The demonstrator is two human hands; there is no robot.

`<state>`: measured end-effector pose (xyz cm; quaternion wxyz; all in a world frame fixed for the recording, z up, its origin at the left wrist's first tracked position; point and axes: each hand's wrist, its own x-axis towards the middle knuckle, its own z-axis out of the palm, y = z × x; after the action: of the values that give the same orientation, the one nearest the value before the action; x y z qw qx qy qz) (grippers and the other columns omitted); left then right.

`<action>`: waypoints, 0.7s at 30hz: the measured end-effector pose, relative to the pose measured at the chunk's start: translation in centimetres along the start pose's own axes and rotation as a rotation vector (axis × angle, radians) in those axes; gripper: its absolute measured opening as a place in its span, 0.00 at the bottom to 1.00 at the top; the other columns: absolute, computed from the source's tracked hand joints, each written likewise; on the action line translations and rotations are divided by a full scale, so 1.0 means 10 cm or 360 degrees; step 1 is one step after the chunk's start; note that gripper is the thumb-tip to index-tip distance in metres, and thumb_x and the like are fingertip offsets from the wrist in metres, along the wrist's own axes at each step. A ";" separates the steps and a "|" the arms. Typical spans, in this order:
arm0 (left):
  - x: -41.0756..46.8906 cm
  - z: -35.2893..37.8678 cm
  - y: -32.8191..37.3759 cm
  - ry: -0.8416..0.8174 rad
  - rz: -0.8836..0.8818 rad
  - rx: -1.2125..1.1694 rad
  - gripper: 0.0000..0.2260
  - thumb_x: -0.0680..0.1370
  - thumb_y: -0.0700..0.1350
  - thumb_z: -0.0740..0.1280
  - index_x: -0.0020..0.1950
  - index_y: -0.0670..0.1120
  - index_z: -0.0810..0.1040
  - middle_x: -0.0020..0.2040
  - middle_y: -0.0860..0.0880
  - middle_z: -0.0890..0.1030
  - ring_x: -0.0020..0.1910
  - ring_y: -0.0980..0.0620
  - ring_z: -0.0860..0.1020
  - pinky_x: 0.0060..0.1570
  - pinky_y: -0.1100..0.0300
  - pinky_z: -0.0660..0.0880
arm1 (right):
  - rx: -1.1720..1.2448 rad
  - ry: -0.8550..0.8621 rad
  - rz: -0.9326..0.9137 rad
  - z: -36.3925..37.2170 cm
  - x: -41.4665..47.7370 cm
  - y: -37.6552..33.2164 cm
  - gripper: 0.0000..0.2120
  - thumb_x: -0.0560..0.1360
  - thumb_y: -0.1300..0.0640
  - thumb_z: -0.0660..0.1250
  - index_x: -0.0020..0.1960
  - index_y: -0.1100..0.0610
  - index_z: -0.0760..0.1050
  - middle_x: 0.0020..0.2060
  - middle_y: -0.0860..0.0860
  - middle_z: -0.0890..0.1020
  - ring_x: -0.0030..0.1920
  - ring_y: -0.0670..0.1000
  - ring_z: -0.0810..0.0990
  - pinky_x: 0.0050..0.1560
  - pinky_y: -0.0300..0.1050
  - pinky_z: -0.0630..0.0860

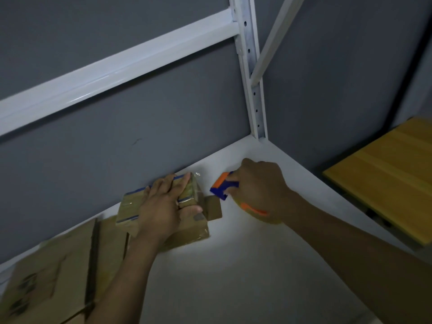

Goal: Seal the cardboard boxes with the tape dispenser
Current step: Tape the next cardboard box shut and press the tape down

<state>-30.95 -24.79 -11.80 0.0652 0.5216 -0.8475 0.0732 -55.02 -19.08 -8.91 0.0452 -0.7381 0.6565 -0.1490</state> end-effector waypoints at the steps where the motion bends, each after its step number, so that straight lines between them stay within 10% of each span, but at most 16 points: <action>1: -0.03 -0.01 0.02 0.0003 -0.0030 0.0018 0.44 0.67 0.80 0.38 0.77 0.58 0.53 0.73 0.43 0.68 0.71 0.40 0.65 0.69 0.38 0.63 | 0.0086 -0.0059 0.0079 -0.02 0.05 0.02 0.22 0.76 0.43 0.64 0.65 0.54 0.74 0.56 0.52 0.78 0.53 0.52 0.79 0.51 0.41 0.71; 7: -0.05 -0.08 0.02 -0.0124 -0.0096 0.0118 0.48 0.61 0.78 0.41 0.78 0.58 0.41 0.77 0.46 0.59 0.74 0.42 0.58 0.72 0.43 0.58 | 0.0778 -0.0091 0.0406 -0.11 0.11 0.33 0.14 0.73 0.38 0.65 0.56 0.42 0.79 0.50 0.45 0.81 0.49 0.48 0.79 0.53 0.45 0.76; 11: 0.03 -0.19 -0.08 -0.0334 -0.0068 0.0027 0.50 0.57 0.77 0.48 0.77 0.63 0.43 0.74 0.52 0.60 0.69 0.46 0.58 0.70 0.56 0.53 | 0.1716 -0.0103 0.0733 0.03 0.11 0.50 0.11 0.76 0.47 0.67 0.47 0.54 0.80 0.44 0.54 0.84 0.45 0.51 0.82 0.52 0.49 0.78; 21: 0.02 -0.17 -0.13 -0.0266 -0.0043 -0.0027 0.44 0.58 0.78 0.47 0.69 0.68 0.32 0.73 0.52 0.60 0.73 0.49 0.55 0.72 0.53 0.50 | 0.0893 0.0194 0.0439 0.31 0.22 0.04 0.17 0.82 0.54 0.56 0.69 0.55 0.71 0.61 0.52 0.78 0.57 0.51 0.77 0.54 0.38 0.70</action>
<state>-29.79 -25.19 -10.07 -0.0004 0.5367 -0.8435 0.0212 -54.37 -21.71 -11.62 0.2272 -0.5905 0.6852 -0.3607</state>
